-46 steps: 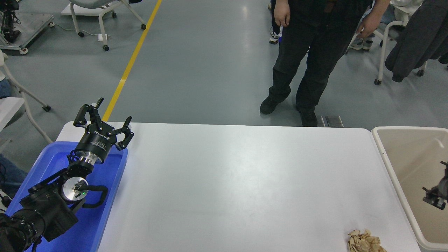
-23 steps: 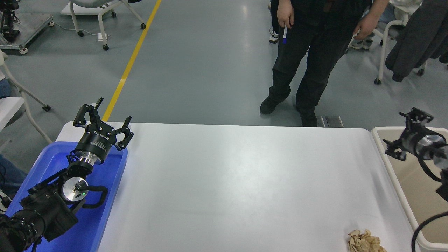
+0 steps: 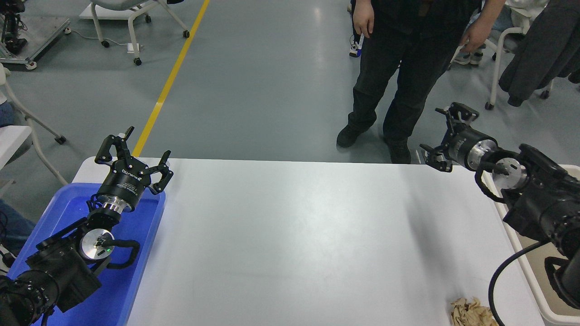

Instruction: Dispose of the paper cup in the dustbin

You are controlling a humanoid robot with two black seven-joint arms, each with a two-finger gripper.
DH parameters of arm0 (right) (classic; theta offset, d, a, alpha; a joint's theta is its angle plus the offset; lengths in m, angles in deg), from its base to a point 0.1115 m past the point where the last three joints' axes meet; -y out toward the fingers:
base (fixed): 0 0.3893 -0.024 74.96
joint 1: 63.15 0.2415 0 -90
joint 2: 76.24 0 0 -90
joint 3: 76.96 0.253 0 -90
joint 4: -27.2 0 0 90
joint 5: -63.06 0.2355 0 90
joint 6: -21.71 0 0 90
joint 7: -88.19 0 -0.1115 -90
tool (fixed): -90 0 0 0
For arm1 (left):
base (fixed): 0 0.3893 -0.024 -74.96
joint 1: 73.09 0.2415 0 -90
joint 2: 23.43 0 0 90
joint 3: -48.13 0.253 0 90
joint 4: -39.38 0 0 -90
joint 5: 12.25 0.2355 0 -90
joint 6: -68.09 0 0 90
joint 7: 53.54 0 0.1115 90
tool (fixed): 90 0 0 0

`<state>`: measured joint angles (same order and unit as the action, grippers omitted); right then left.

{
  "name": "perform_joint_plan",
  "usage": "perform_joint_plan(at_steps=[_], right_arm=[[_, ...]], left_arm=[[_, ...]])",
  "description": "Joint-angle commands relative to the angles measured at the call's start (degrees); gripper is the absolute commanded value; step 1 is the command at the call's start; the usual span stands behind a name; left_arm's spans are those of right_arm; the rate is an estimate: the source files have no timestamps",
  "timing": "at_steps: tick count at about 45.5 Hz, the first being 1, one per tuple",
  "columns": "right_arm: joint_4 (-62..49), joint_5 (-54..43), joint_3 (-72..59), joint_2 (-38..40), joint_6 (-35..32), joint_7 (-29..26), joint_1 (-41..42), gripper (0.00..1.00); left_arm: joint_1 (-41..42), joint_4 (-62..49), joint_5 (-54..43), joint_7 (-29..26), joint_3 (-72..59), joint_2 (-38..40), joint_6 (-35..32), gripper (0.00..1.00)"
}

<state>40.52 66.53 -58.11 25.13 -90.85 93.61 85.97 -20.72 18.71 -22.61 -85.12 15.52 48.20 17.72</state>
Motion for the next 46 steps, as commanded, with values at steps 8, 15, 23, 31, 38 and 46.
perform_joint_plan(at_steps=[8,15,23,31,38,46], right_arm=[[10.5,-5.2,1.2,-0.5,-0.4,9.5,-4.0,0.99],[15.0,-5.1,5.7,-0.5,0.0,9.8,-7.0,0.99],[15.9,-4.3,11.8,-1.1,0.2,9.5,-9.5,0.99],[15.7,-3.4,17.0,-2.3,0.2,9.4,-11.7,0.99],[15.0,-2.8,20.1,-3.7,0.3,9.3,-12.4,0.99],[12.4,-1.3,21.4,-4.6,1.7,9.3,-12.5,0.99]], left_arm=[[0.0,0.0,0.0,0.0,0.0,0.0,0.0,1.0],[0.0,0.0,0.0,0.0,0.0,0.0,0.0,1.0],[0.0,0.0,0.0,0.0,0.0,0.0,0.0,1.0],[0.0,0.0,0.0,-0.1,0.0,0.0,0.0,1.0],[0.0,0.0,0.0,0.0,0.0,0.0,0.0,1.0],[0.0,0.0,0.0,0.0,0.0,0.0,0.0,1.0]])
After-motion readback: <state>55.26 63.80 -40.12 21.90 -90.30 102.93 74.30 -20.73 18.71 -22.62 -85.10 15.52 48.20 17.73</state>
